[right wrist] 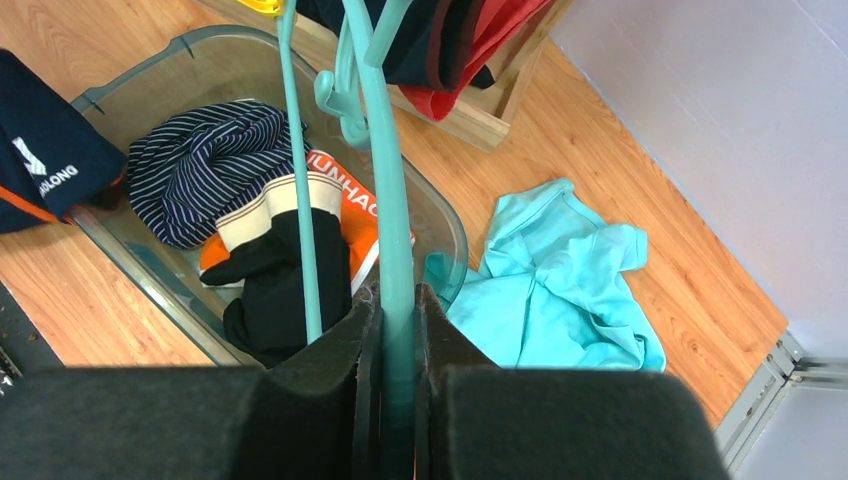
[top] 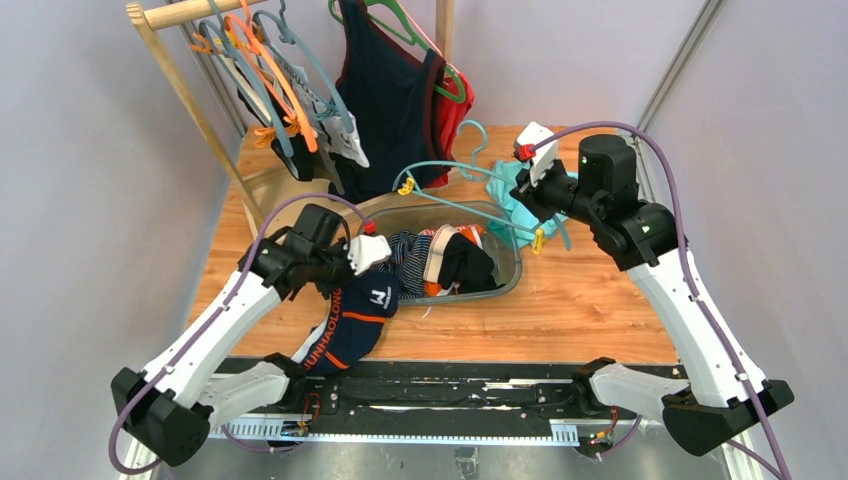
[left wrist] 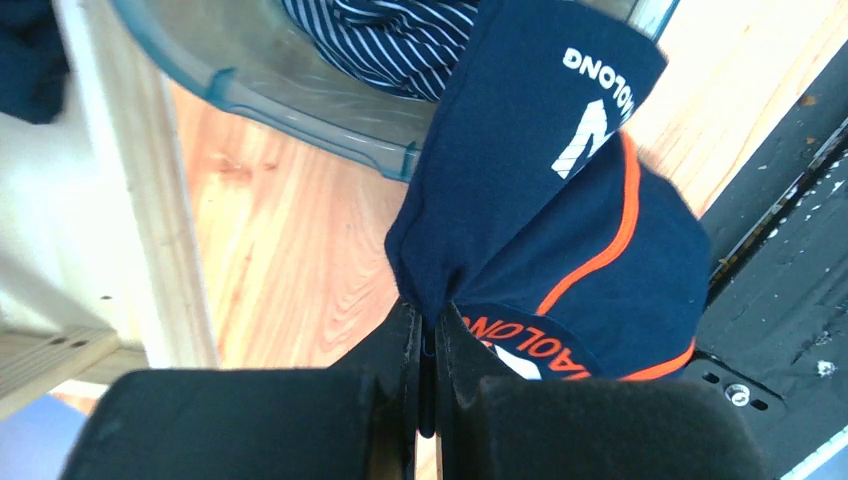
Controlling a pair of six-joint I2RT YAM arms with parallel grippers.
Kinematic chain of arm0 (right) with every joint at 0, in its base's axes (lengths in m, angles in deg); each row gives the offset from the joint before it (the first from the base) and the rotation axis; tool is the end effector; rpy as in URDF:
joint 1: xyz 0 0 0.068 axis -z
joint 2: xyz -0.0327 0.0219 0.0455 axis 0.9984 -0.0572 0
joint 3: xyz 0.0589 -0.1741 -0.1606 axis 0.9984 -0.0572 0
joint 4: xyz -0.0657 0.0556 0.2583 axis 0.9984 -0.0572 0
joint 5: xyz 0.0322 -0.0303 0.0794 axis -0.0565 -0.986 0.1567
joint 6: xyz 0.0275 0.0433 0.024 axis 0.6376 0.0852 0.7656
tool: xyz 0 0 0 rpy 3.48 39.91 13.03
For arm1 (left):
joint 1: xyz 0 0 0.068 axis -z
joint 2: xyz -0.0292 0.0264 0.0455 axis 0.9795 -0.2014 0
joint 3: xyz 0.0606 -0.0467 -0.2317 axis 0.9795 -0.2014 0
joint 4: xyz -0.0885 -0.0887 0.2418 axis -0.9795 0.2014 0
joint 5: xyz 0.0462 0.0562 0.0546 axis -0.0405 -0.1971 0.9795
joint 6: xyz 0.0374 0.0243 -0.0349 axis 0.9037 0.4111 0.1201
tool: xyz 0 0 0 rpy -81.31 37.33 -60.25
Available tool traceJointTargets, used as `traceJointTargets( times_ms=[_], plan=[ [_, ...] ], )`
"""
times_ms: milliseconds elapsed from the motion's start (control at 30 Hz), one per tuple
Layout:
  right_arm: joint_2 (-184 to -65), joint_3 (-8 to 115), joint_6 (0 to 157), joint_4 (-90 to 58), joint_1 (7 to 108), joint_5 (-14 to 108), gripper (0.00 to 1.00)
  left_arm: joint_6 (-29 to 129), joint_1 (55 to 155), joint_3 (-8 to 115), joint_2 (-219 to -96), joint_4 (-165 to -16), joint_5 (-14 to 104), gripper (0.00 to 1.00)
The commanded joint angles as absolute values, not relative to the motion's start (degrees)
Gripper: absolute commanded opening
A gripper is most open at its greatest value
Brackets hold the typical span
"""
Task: Remove the underwear clipped to the hanger
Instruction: Pick up the underwear from the center of the board, then place the underwear in the bin.
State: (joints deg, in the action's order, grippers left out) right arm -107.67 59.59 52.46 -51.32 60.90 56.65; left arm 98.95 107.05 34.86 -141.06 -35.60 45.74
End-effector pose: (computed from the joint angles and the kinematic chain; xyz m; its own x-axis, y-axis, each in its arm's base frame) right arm 0.2212 0.1203 0.4234 -0.0466 -0.3725 -0.9269 -0.7282 0.6478 -0.2238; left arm 0.1908 -0.1102 0.2508 -0.2747 0.8338 -0.4788 0.8814 0.4174 0.2213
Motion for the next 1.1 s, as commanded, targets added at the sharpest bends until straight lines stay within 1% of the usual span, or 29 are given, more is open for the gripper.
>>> traceJointTargets(
  times_ms=[0,133,367,467,533,633,833,1067],
  plan=[
    [-106.1,58.9,52.4,-48.4,61.5,55.8,0.00,98.1,106.9,41.7,-137.4,-30.5,44.6,0.00],
    [-106.1,58.0,53.4,-47.4,62.1,54.1,0.01,94.9,106.9,51.0,-136.2,-30.6,38.6,0.00],
    [-105.2,56.6,58.1,-45.0,66.4,54.5,0.00,86.4,107.0,71.4,-141.9,-31.3,30.9,0.00],
    [-104.6,56.3,60.1,-44.2,68.7,55.4,0.01,80.4,107.1,78.6,-144.5,-35.5,29.5,0.00],
    [-104.4,56.4,61.1,-43.9,69.8,56.0,0.01,77.0,107.3,81.4,-146.1,-40.6,30.0,0.00],
    [-103.8,56.3,62.3,-43.7,71.3,56.1,0.01,73.1,107.7,83.6,-149.2,-46.6,32.3,0.00],
    [-101.6,55.7,63.1,-43.0,73.5,55.2,0.01,71.1,108.4,84.8,-154.7,-51.2,32.9,0.00],
    [-101.4,55.1,62.8,-42.9,74.1,56.3,0.01,74.4,109.4,72.6,-154.5,-58.8,34.8,0.00]
  ],
)
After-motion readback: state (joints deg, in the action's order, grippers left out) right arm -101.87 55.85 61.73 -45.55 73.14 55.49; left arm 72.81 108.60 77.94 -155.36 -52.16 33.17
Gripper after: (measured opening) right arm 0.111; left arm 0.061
